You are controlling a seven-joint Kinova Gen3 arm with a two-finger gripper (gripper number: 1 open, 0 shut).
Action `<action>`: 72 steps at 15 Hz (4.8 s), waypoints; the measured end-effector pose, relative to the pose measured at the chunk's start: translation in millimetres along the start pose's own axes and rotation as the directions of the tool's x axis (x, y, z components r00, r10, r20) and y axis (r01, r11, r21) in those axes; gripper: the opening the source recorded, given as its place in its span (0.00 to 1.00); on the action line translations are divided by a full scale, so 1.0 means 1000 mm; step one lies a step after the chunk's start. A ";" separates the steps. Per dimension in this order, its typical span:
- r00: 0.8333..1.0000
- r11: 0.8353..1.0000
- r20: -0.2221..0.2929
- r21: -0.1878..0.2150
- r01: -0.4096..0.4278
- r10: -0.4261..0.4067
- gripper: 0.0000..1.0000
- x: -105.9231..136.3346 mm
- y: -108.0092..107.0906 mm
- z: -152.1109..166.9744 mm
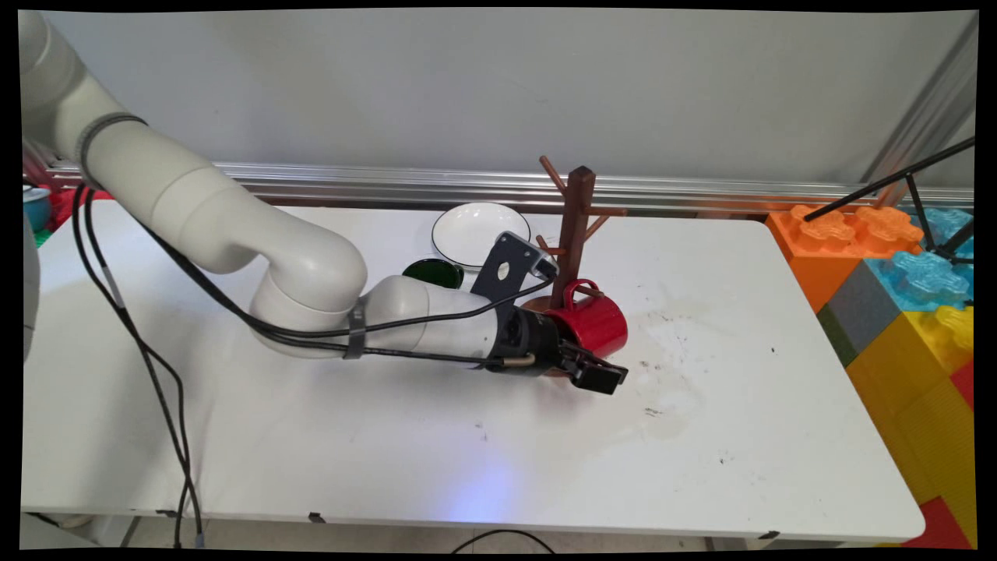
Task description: Pick up the red mug from the rack, then place the picked object on the table
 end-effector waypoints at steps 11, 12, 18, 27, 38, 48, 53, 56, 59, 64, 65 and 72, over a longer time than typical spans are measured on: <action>1.000 1.000 -0.015 0.018 0.000 0.001 0.00 0.004 -0.005 0.018; 1.000 1.000 -0.016 0.017 0.001 -0.001 0.00 0.004 -0.005 0.018; 1.000 1.000 -0.018 0.008 0.004 -0.003 0.00 0.006 -0.002 0.014; 1.000 0.999 -0.028 -0.038 -0.005 0.004 0.00 0.013 0.011 -0.003; 0.998 0.990 -0.040 -0.129 -0.048 0.043 0.00 0.022 0.033 -0.034; 0.988 0.976 -0.030 -0.151 -0.155 0.152 0.00 0.034 0.031 -0.076; 0.977 0.966 -0.027 -0.150 -0.213 0.211 0.00 0.044 0.024 -0.103; 0.969 0.957 -0.030 -0.150 -0.248 0.247 0.00 0.048 0.021 -0.119; 0.958 0.947 -0.032 -0.146 -0.287 0.285 0.00 0.046 0.021 -0.131; 0.948 0.938 0.022 -0.156 -0.311 0.318 0.00 0.041 0.020 -0.145; 0.945 0.935 0.033 -0.157 -0.316 0.325 0.00 0.041 0.019 -0.148; 0.904 0.908 0.130 -0.163 -0.385 0.406 0.00 0.059 0.013 -0.178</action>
